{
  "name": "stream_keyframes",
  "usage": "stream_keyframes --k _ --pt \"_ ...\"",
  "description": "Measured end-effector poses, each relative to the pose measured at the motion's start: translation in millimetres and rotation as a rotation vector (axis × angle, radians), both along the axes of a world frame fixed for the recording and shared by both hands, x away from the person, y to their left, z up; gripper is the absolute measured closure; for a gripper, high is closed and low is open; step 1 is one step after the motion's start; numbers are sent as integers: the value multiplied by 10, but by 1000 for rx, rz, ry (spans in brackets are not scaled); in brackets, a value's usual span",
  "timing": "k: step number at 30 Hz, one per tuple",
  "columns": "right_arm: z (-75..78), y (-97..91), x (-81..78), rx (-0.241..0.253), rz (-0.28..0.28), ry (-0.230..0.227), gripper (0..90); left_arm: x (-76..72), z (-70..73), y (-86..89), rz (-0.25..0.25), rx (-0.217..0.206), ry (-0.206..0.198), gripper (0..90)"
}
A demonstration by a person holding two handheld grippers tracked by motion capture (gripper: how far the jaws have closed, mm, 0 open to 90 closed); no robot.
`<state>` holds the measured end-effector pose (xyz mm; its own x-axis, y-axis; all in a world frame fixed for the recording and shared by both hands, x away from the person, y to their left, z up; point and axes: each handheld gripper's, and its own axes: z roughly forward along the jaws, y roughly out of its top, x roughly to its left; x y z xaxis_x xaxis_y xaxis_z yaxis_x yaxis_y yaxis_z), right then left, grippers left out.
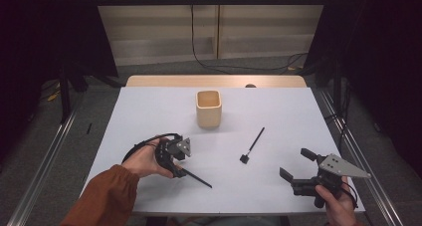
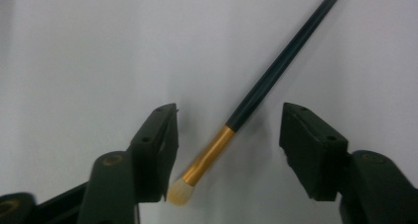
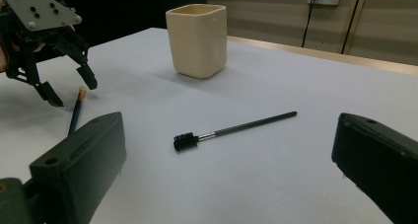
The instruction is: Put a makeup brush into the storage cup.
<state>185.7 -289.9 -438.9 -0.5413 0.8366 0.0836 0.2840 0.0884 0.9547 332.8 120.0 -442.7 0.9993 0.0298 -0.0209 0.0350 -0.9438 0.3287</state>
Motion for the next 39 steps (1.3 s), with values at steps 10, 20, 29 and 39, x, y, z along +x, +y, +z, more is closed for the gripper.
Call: stream_keyframes --k 10,20,29,39 --pt "2 8 0 2 5 -3 0 13 -41 -14 -17 18 41 562" --pt "-3 7 -2 4 3 1 0 17 -37 -63 15 52 48 680" --pt "-3 12 -2 -1 8 -1 0 -5 -40 -68 19 48 77 837" --pt "-4 12 1 2 6 1 0 32 -28 -35 38 33 103 838"
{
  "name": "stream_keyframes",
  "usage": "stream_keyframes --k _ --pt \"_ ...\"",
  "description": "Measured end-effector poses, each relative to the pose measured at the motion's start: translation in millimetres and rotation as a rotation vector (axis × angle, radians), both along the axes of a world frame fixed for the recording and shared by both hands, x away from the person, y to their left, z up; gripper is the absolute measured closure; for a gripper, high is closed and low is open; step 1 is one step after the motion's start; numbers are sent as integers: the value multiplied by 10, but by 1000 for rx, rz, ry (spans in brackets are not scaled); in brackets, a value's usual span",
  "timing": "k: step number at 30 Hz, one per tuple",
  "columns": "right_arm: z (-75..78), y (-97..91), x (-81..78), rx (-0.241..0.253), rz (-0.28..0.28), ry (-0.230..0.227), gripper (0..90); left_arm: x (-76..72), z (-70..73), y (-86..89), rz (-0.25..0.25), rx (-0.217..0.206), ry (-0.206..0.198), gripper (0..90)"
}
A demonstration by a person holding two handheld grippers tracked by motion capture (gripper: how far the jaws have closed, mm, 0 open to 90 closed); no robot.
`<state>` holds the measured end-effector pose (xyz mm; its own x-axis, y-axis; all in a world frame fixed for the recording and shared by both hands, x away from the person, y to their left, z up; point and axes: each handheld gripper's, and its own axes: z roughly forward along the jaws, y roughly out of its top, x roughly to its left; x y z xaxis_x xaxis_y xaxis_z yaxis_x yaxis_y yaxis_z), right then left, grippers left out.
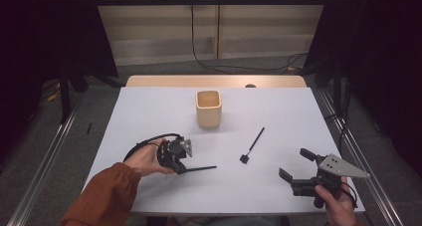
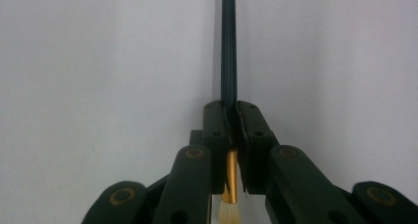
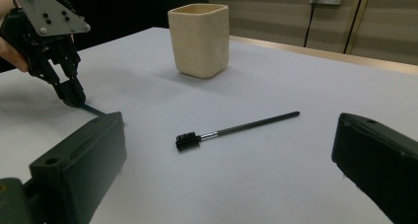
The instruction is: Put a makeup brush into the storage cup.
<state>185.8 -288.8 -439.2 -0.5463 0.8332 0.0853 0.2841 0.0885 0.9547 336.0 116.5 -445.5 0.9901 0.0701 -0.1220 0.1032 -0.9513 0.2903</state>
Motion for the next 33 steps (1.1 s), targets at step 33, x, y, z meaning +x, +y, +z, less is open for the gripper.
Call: stream_keyframes --k 33 --pt "0 0 -1 4 -2 0 0 26 248 313 221 -294 46 838"
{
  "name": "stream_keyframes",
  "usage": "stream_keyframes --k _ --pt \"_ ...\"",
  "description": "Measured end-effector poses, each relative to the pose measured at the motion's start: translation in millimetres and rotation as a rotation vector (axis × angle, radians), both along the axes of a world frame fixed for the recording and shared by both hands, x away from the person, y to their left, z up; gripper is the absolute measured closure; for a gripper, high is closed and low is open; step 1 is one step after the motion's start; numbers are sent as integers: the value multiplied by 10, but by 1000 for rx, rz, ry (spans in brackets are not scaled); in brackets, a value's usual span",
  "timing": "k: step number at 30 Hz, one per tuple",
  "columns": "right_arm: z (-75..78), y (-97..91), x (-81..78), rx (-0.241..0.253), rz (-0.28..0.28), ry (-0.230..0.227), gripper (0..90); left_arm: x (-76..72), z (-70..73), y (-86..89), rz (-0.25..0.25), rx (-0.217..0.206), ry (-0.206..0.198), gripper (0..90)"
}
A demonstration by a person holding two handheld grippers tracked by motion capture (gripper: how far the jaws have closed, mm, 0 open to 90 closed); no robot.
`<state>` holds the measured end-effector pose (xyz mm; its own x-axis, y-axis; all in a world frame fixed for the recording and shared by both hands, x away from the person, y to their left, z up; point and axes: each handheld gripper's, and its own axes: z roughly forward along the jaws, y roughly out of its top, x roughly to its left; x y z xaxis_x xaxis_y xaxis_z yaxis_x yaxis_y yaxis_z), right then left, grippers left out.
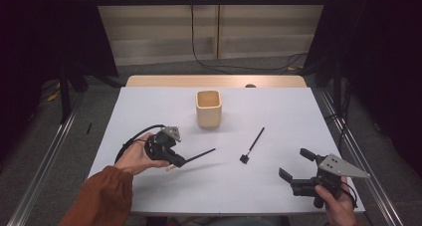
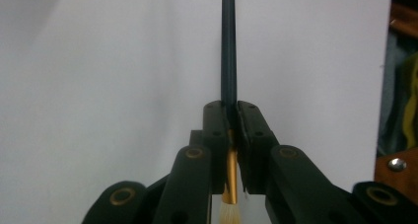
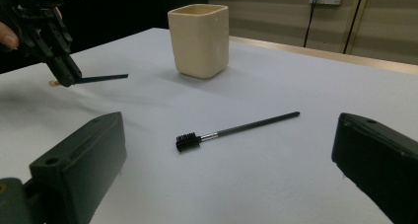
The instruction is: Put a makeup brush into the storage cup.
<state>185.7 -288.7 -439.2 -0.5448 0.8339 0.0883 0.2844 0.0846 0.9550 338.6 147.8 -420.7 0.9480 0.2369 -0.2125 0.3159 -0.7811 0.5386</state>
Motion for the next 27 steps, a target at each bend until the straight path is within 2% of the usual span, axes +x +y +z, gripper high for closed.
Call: stream_keyframes --k 1,2,3,7,9,16,27 --pt "0 0 0 0 0 0 0 -4 34 16 3 -12 -17 838" --pt "-1 -1 1 0 0 0 0 -1 45 30 0 -41 -6 838" --pt "-1 -1 2 0 0 0 0 -7 66 42 11 -55 -13 838" --pt "1 1 -1 2 -1 0 0 -19 98 85 35 -88 -30 838" --pt "1 0 -2 2 -2 0 0 -31 103 108 47 -123 -27 838" --pt "1 -1 1 2 -7 2 0 -74 94 158 86 -166 -60 838" --pt "1 1 9 8 -20 9 0 -106 223 311 201 -318 -117 838"
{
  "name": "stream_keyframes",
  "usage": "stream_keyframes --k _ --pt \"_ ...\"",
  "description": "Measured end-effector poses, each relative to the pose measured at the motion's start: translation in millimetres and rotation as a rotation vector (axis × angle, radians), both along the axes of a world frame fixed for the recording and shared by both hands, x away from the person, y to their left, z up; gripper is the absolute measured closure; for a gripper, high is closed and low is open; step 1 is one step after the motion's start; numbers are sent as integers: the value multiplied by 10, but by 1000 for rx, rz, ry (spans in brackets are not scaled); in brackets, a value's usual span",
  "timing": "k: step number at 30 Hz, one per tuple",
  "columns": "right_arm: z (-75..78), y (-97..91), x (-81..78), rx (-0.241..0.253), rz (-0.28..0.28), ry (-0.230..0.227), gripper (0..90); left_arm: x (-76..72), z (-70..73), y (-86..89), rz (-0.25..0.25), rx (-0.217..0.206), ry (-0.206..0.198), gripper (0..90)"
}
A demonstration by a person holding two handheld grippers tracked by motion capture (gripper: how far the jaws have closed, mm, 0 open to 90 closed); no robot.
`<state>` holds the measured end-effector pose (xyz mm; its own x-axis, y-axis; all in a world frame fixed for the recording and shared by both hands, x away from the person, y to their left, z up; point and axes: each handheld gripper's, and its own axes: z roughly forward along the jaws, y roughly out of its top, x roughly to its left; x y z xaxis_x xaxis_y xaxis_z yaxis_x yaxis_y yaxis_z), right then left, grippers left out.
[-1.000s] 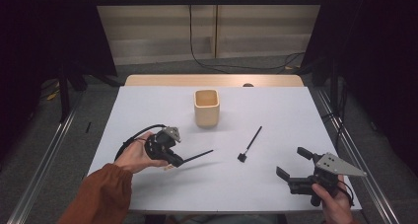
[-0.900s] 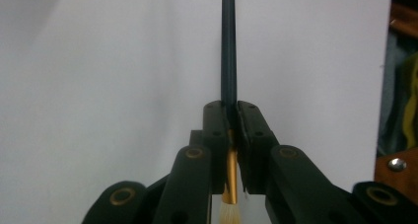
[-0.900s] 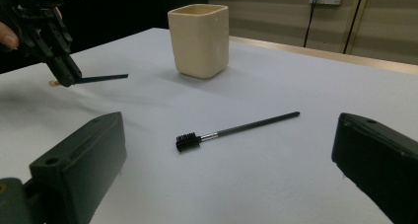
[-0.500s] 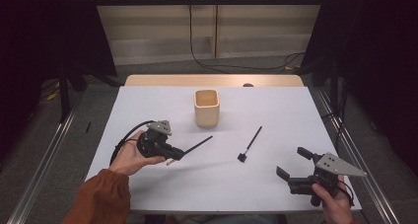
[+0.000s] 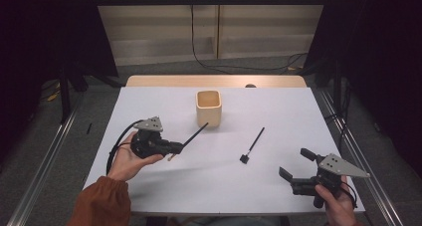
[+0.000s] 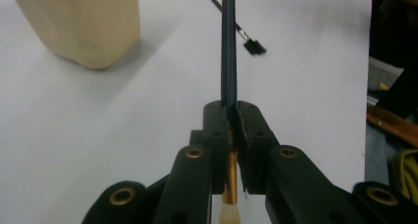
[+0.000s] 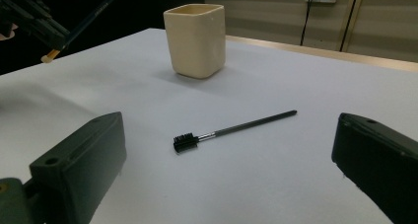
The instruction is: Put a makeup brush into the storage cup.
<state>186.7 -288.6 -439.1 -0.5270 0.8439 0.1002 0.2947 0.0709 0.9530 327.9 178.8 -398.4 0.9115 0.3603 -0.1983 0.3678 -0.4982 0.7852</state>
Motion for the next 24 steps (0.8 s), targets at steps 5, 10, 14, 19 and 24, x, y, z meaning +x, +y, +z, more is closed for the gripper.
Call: stream_keyframes --k 5,10,14,19,24 --pt "4 3 -3 3 -3 -1 0 -35 1 30 34 -54 -47 838" --pt "4 1 -4 3 -4 -2 0 -55 6 66 67 -116 -70 838" --pt "4 4 -2 2 -2 -2 0 -84 43 79 90 -161 -95 838" --pt "4 4 -3 2 -3 -3 0 -104 82 89 100 -203 -119 838" --pt "3 4 -1 4 -1 -3 0 -110 100 97 100 -221 -125 838"
